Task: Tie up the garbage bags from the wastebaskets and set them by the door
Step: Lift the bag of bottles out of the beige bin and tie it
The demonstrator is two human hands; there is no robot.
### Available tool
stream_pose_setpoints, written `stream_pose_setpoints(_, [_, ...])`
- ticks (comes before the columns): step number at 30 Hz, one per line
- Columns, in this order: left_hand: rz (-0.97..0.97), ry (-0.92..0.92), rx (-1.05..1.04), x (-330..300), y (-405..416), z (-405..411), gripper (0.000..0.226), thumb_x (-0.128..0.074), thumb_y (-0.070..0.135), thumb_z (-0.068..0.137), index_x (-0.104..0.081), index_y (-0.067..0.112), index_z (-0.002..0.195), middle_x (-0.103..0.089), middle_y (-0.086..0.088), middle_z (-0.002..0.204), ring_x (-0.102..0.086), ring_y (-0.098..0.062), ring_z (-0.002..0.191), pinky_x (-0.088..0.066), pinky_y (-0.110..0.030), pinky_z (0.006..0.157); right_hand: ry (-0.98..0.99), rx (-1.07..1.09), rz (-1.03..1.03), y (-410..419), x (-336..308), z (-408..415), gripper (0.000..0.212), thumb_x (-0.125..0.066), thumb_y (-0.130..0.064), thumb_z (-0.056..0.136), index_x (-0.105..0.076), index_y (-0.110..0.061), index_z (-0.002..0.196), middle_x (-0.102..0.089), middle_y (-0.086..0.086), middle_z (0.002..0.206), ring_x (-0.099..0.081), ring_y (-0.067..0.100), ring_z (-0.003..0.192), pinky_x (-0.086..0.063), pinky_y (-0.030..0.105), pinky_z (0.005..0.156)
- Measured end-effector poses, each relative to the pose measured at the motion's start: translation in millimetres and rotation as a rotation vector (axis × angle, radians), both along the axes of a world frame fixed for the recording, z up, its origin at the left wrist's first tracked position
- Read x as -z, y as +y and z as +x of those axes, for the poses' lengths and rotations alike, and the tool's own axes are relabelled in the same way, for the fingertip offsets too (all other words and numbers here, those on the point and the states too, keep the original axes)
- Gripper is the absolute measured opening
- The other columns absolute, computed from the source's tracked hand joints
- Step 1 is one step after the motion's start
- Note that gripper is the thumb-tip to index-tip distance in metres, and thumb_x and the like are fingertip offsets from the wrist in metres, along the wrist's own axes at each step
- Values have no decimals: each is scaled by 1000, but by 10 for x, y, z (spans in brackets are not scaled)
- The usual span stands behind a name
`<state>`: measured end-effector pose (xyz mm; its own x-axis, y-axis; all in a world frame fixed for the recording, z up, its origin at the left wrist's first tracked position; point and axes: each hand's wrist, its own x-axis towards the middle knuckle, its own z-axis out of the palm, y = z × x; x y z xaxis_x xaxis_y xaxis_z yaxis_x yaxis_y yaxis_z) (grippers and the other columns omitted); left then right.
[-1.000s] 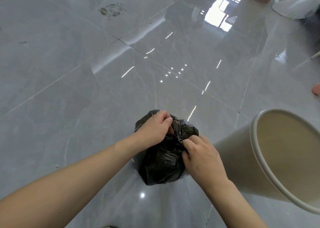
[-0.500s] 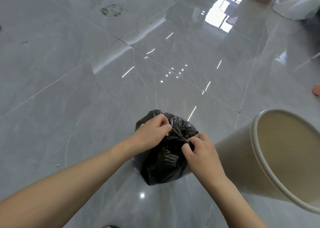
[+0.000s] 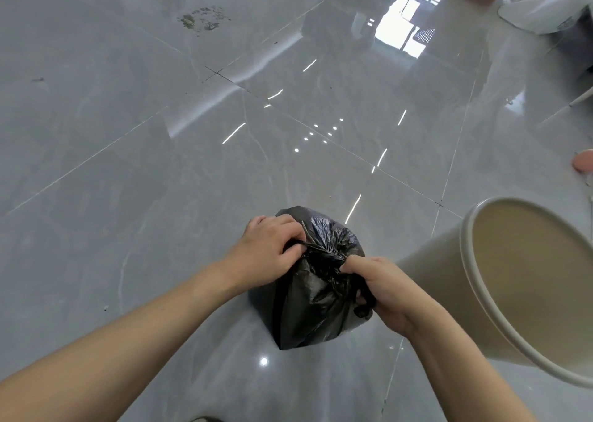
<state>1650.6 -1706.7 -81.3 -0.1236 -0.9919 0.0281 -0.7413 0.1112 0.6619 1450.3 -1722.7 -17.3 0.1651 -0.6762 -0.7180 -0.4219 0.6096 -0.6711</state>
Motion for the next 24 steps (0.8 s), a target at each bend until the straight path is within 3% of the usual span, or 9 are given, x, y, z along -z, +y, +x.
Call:
stream_pose_setpoints(4, [-36,-24,-47,13,-48,-22,17,-48,37,84,-61,28,90,-53,18,92,-54,-11,94,-33,-35,95,-40,-88,19,-32,-5,-31,23,-57,-7,85,-52,-18,66,-52,4,54,-37,13,46,-27,24,47])
stream_pose_setpoints(7, [-40,15,-75,24,-53,-16,15,-47,37,84,-59,30,90,-56,17,95,-54,-10,96,-33,-35,97,-82,-81,45,-60,-31,-34,14,-54,-1,87,-58,-14,92,-55,7,52,-44,12,43,-31,21,43])
stream_pose_setpoints(10, [-27,41,-84,38,-49,4,14,-48,37,85,-59,30,90,-56,18,95,-54,-10,96,-34,-36,98,-71,-85,25,-84,-16,-50,23,-54,-4,90,-55,-16,110,-54,6,50,-44,10,40,-34,19,41])
stream_pose_setpoints(13, [-15,56,-97,46,-49,17,15,-48,36,85,-60,28,90,-56,17,95,-54,-10,95,-34,-37,98,-53,-136,-28,-85,-40,-24,8,-54,-9,92,-60,-13,90,-54,4,52,-42,9,42,-33,16,42])
stream_pose_setpoints(16, [-2,70,-106,49,-48,31,15,-48,36,85,-60,28,90,-56,16,95,-53,-9,95,-35,-37,97,-44,-163,-40,-80,-58,-6,18,-57,-17,91,-62,-14,74,-59,4,63,-50,11,52,-37,18,48])
stream_pose_setpoints(20, [12,81,-100,46,-56,25,11,-50,34,87,-59,28,90,-56,16,95,-53,-9,95,-34,-38,98,-81,-92,-30,-72,-5,10,13,-60,-23,84,-65,-11,80,-65,13,80,-60,22,75,-46,33,74])
stream_pose_setpoints(24, [20,78,-103,20,-67,12,4,-55,29,89,-59,28,91,-56,15,95,-52,-10,95,-34,-38,99,-182,11,-28,-38,60,51,21,-60,-17,85,-68,1,88,-68,21,87,-64,28,80,-51,40,83])
